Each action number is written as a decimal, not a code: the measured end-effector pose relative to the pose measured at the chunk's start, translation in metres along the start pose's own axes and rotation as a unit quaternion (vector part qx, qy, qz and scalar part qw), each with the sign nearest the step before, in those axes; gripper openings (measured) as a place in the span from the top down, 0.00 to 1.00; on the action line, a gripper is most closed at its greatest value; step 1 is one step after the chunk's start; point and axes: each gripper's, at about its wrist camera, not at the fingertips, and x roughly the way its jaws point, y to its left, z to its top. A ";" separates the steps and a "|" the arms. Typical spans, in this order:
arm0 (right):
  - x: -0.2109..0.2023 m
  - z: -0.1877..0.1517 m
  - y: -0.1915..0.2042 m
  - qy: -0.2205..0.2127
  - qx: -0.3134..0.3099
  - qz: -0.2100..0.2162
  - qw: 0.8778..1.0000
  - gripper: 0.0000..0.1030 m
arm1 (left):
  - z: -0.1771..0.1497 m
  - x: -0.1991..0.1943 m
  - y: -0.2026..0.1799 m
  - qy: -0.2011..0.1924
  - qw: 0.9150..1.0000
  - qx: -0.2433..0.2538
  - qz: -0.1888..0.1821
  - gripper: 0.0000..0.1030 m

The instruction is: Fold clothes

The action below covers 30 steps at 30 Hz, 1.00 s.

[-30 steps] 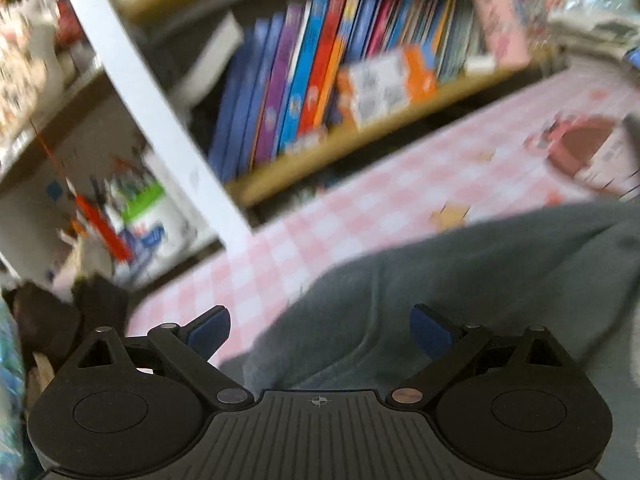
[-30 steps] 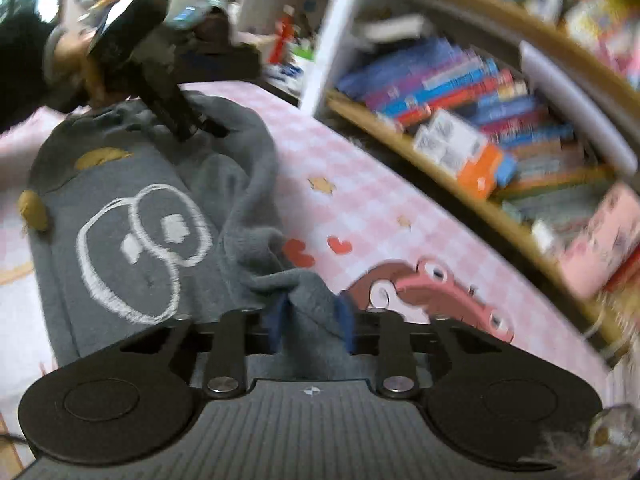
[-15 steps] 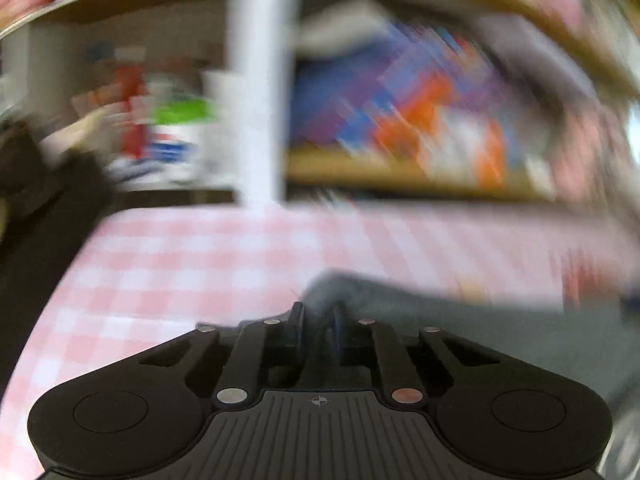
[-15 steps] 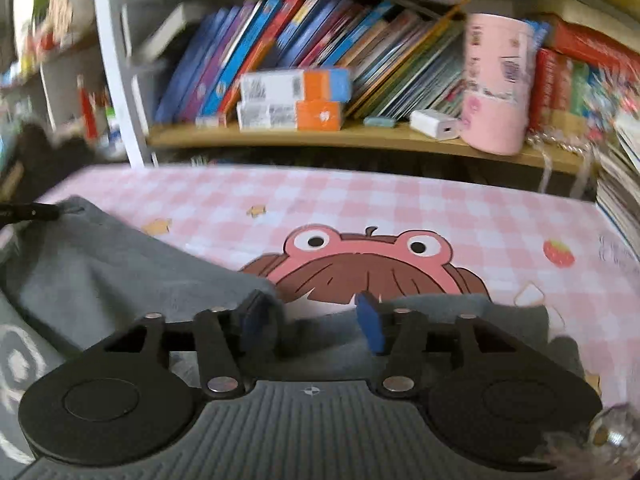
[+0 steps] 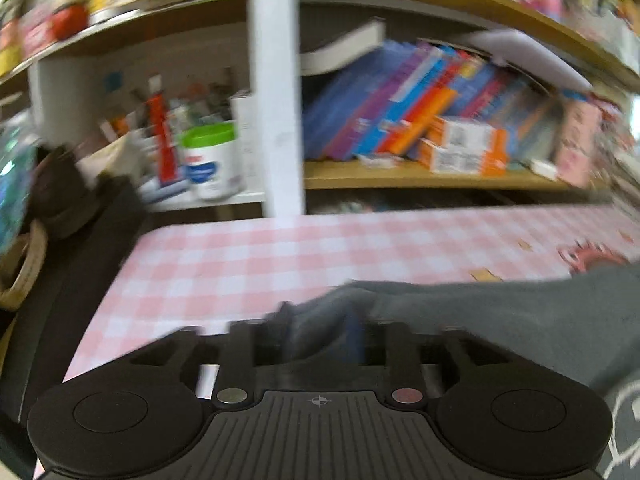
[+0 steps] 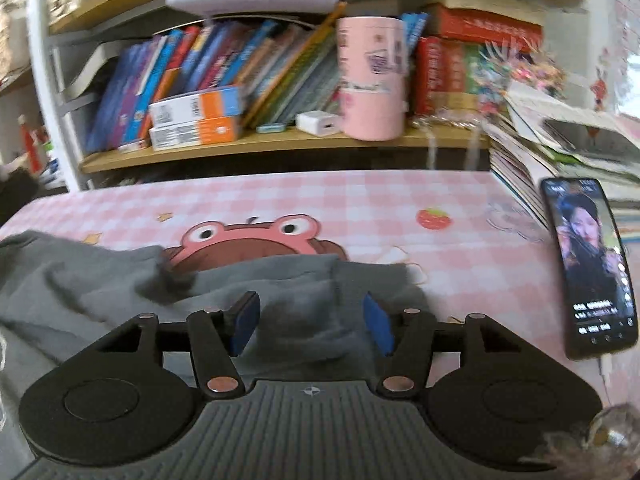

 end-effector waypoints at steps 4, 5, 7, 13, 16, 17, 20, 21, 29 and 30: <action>0.004 0.001 -0.009 0.008 0.010 -0.011 1.000 0.35 | 0.000 0.010 -0.014 -0.005 0.999 0.045 0.027 0.04; 0.005 0.002 -0.010 0.009 0.011 -0.018 1.000 0.35 | 0.001 0.013 -0.014 -0.001 0.998 0.051 0.030 0.04; 0.011 0.005 -0.016 0.010 0.020 -0.032 0.999 0.35 | 0.002 0.021 -0.013 0.008 0.998 0.055 0.036 0.04; 0.042 0.021 -0.024 0.048 0.016 -0.032 0.998 0.35 | 0.008 0.048 -0.006 0.058 0.996 0.065 0.036 0.04; 0.056 0.024 -0.022 0.062 0.006 -0.033 0.997 0.35 | 0.009 0.061 -0.005 0.085 0.993 0.074 0.025 0.04; 0.059 0.024 -0.021 0.066 0.001 -0.035 0.997 0.35 | 0.009 0.064 -0.004 0.089 0.993 0.069 0.020 0.04; 0.064 0.023 -0.018 0.070 -0.019 -0.044 0.996 0.38 | 0.009 0.070 0.000 0.096 0.994 0.046 0.001 0.09; 0.062 0.023 -0.017 0.070 -0.024 -0.038 0.996 0.47 | 0.008 0.066 0.000 0.092 0.995 0.040 -0.012 0.27; 0.019 0.034 -0.017 0.007 -0.019 -0.014 1.000 0.81 | 0.014 0.013 0.023 -0.028 0.994 -0.086 -0.059 0.74; 0.011 0.042 -0.022 -0.026 0.010 -0.010 1.000 0.80 | 0.019 0.007 0.032 -0.047 0.990 -0.121 -0.058 0.72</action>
